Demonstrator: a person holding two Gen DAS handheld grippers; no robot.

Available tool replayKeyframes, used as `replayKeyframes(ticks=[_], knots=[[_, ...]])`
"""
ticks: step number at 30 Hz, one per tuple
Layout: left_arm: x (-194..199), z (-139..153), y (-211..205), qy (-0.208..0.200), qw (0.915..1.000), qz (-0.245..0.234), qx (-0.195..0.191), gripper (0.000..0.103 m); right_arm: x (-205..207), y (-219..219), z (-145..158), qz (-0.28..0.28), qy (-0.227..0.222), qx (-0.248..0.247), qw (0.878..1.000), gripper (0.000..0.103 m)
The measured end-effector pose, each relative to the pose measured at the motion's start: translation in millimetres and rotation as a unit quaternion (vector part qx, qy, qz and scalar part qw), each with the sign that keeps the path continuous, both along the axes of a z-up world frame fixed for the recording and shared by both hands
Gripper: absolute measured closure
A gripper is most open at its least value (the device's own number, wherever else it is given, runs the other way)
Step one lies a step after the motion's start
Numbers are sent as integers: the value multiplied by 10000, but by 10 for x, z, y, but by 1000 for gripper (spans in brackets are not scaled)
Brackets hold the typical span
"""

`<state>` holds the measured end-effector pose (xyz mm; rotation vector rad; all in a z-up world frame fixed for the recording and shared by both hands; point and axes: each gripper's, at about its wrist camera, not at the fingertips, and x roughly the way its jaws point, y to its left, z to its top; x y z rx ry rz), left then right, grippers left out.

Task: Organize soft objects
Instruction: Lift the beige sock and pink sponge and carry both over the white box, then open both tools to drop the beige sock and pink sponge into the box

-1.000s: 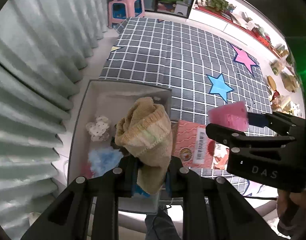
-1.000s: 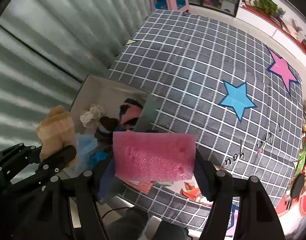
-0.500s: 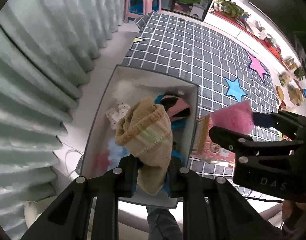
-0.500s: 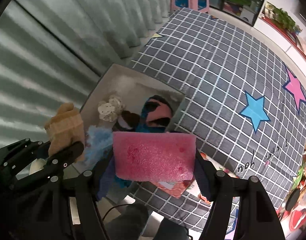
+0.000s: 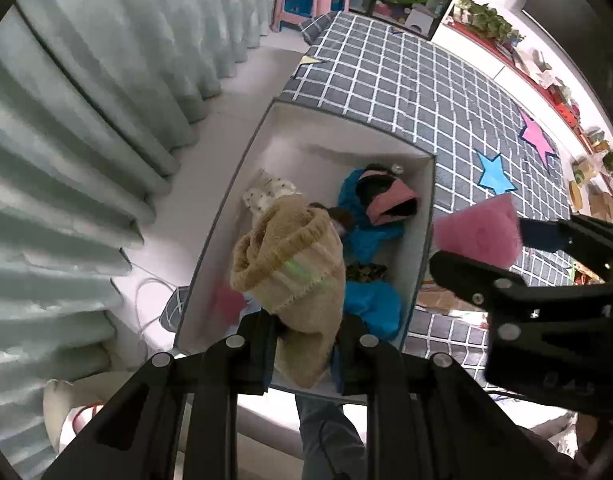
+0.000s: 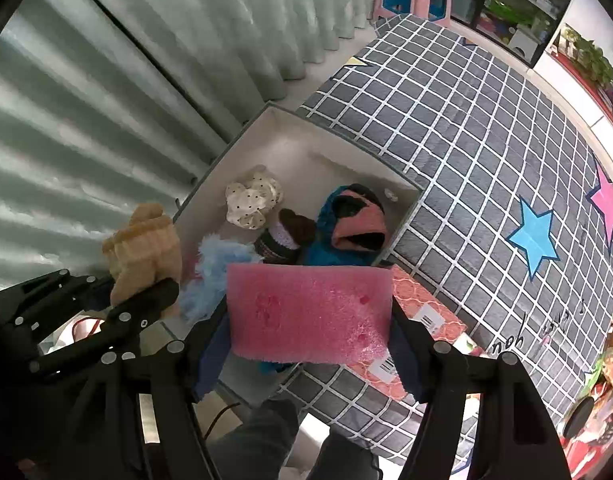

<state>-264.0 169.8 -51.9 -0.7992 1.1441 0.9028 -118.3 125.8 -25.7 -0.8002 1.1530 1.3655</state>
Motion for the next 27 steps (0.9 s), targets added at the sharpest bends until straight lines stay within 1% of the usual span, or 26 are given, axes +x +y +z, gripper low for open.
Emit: replayKeyframes(ticks=[10, 16, 27], knots=[[-103, -195, 32, 136, 9996, 155, -183, 80, -61, 96, -92, 122, -39, -98, 9999, 32], [-65, -298, 94, 198, 9992, 223, -272, 80, -75, 192, -154, 180, -63, -156, 9997, 32], [69, -460, 339, 304, 9981, 368, -382, 80, -19, 483, -287, 185, -83, -240, 9995, 32]])
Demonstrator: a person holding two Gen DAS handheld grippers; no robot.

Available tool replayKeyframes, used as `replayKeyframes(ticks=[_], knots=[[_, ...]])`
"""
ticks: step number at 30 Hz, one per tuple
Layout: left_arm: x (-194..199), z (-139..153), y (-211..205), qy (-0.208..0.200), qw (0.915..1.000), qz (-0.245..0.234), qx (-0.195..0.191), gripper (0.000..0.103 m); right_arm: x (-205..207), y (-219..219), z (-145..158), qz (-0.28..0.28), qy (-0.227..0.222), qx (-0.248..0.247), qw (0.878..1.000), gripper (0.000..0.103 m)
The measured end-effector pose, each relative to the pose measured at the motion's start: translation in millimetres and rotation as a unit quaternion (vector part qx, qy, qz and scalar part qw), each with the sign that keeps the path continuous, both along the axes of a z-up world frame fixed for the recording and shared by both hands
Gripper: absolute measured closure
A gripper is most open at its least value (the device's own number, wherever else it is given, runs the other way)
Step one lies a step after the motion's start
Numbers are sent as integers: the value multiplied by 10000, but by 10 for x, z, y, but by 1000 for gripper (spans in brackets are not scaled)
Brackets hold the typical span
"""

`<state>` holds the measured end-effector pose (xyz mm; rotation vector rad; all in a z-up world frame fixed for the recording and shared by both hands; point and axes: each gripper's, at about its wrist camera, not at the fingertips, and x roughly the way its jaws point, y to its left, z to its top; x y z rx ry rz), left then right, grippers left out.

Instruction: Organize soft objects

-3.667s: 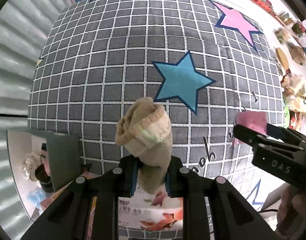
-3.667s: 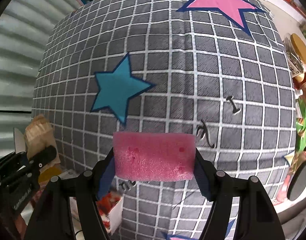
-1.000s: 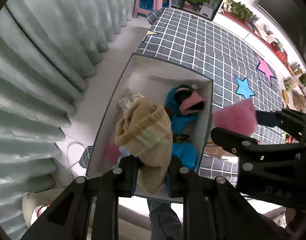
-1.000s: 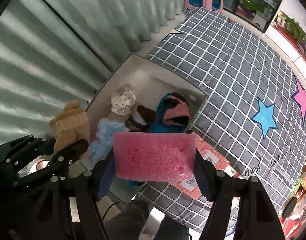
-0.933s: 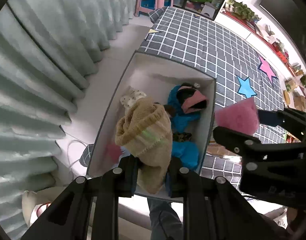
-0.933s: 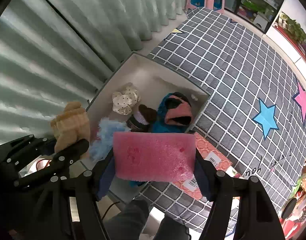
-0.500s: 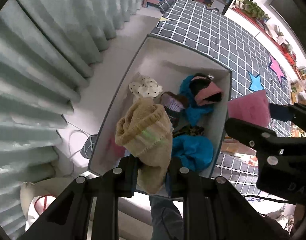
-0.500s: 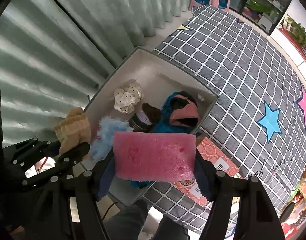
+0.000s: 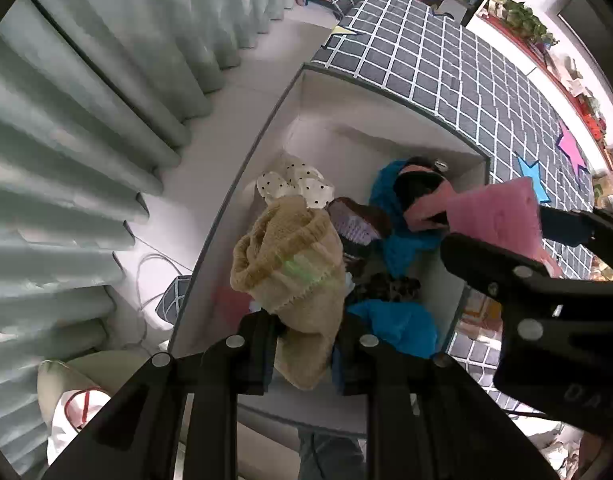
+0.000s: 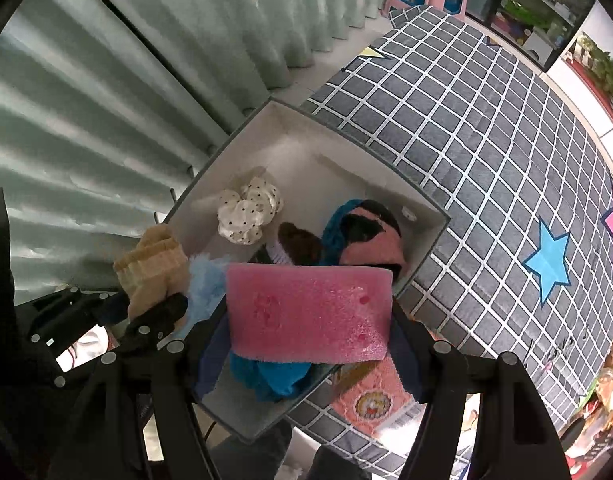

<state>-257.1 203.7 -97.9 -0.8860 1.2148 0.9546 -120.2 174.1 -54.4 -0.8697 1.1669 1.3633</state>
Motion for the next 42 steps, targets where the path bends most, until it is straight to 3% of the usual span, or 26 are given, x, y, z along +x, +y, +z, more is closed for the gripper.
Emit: replayKeyframes(ticks=[24, 25, 26, 27, 28, 29, 30, 31, 37, 42], knots=[[120, -227, 149, 74, 9997, 94, -208, 78, 76, 339, -237, -17, 67, -265, 9996, 32], [113, -209, 141, 8, 9998, 97, -172, 75, 71, 343, -240, -8, 77, -275, 9996, 32], [107, -192, 132, -21, 9999, 92, -144, 61, 63, 345, -243, 33, 98, -288, 9995, 31], [107, -178, 124, -18, 9999, 86, -117, 37, 48, 345, -245, 101, 122, -304, 9994, 31], [111, -158, 111, -6, 10000, 70, -63, 25, 37, 342, -244, 140, 118, -306, 9994, 31], [111, -133, 97, -25, 10000, 54, 20, 16, 25, 332, -230, 172, 78, -284, 9994, 24], [114, -109, 82, -16, 9999, 14, 108, 16, 20, 327, -220, 174, 57, -261, 9995, 11], [128, -89, 65, 49, 9998, -50, 170, 14, 16, 317, -201, 174, 51, -222, 9996, 7], [84, 65, -34, 14, 9985, -125, 527, 12, 2, 251, -76, 255, 21, -79, 9996, 1], [-3, 80, -47, -147, 9998, 68, 127, 12, 4, 169, 40, 205, 23, 69, 9998, 1]])
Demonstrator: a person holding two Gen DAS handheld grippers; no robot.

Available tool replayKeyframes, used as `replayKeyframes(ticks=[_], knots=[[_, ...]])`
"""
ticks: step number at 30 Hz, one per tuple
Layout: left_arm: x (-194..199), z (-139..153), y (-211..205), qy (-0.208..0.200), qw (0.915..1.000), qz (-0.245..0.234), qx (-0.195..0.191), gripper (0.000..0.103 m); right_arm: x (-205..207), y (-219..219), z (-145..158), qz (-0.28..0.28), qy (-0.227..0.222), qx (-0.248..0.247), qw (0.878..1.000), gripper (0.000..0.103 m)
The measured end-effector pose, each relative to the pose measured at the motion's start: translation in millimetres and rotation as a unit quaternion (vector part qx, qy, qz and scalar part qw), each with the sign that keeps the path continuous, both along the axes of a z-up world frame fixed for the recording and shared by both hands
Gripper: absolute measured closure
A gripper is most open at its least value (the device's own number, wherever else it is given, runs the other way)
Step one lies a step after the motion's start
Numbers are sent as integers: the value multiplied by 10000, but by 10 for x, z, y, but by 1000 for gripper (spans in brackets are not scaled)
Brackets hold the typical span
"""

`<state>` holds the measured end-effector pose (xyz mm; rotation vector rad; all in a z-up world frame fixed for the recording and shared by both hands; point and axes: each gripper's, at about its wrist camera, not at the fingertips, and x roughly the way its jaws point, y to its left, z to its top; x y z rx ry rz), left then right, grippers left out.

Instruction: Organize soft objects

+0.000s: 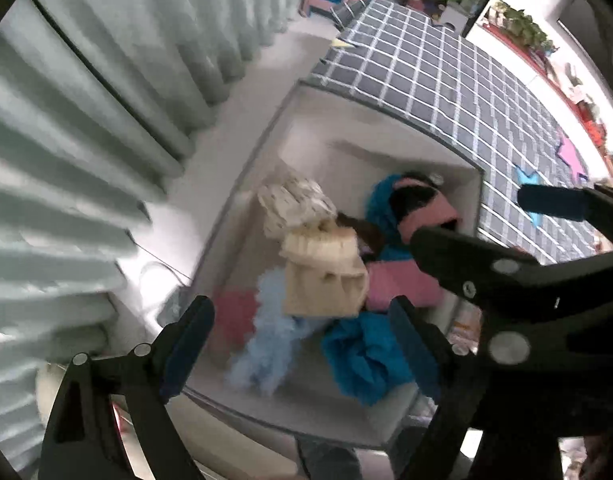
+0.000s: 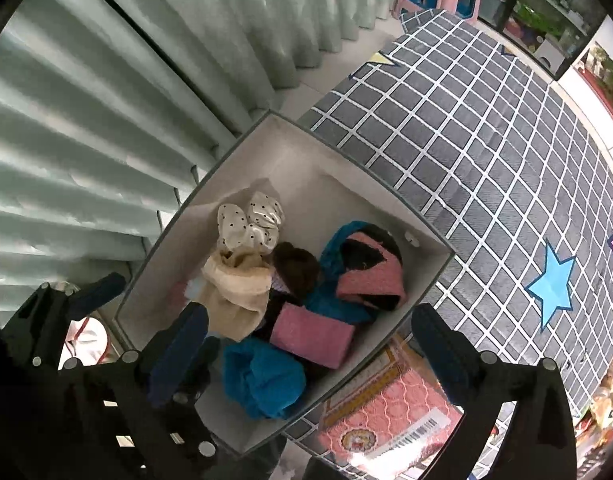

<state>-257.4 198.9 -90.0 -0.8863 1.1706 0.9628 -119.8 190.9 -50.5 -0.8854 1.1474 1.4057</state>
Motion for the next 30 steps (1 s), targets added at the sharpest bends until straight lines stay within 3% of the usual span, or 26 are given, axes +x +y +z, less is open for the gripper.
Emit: replayKeyframes(ticks=[5, 30], knots=[[-44, 74, -102, 233, 9993, -14, 275, 12, -54, -67, 108, 6, -116, 125, 9999, 1], [-345, 198, -330, 146, 9989, -133, 418, 12, -257, -334, 255, 53, -490, 192, 9986, 1]])
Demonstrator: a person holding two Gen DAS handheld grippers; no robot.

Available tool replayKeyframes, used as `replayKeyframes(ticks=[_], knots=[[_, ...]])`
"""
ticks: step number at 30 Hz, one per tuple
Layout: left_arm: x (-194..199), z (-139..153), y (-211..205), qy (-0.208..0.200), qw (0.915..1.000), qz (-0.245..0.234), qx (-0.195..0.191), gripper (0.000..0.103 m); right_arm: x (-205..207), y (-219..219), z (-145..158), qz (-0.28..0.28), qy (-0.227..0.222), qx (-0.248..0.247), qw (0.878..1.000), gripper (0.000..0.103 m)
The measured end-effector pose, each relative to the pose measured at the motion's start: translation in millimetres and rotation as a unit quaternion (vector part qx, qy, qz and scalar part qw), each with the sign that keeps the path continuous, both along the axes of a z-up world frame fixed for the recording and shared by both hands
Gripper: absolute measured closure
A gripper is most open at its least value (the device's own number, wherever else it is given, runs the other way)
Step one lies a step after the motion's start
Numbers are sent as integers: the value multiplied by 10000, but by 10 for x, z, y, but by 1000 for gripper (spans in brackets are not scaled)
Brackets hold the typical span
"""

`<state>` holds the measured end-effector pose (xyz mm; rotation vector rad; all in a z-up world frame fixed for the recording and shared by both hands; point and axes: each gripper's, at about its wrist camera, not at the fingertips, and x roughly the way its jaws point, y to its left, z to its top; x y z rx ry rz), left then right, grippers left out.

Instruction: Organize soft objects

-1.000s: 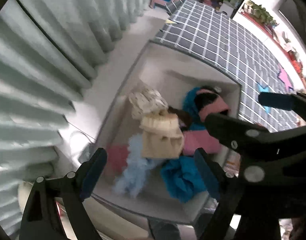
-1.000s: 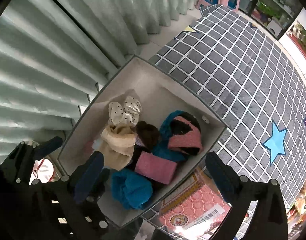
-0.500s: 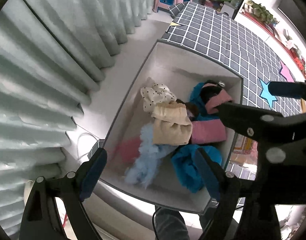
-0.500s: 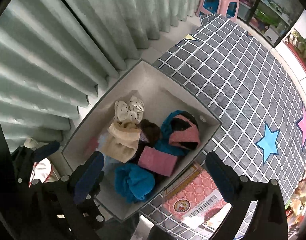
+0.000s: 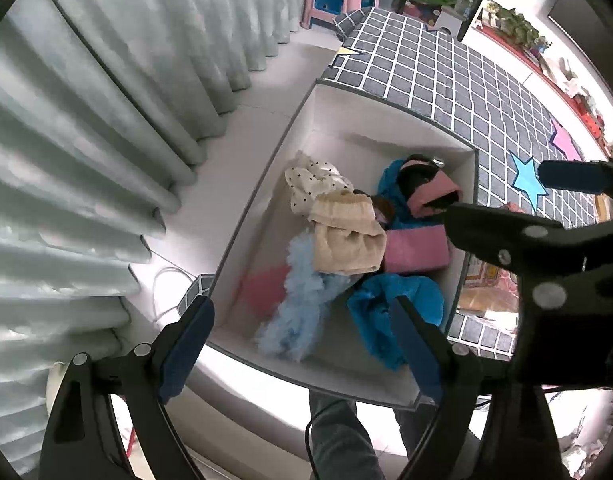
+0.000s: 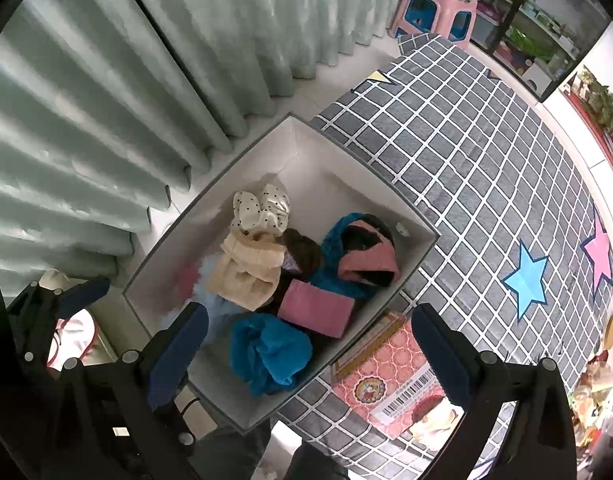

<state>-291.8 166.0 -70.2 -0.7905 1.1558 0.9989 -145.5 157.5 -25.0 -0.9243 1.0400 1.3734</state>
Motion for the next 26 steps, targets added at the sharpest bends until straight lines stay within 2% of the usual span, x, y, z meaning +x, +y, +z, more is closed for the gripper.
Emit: replayKeyframes(ticks=[16, 22, 26], knots=[[-57, 9, -37, 18, 9998, -200, 17, 12, -79, -86, 27, -83, -32, 24, 10000, 1], [-63, -50, -54, 36, 9996, -258, -97, 12, -123, -112, -3, -120, -73, -8, 9999, 1], [-96, -23, -74, -80, 9997, -246, -12, 12, -123, -130, -37, -183, -60, -39, 9998, 1]])
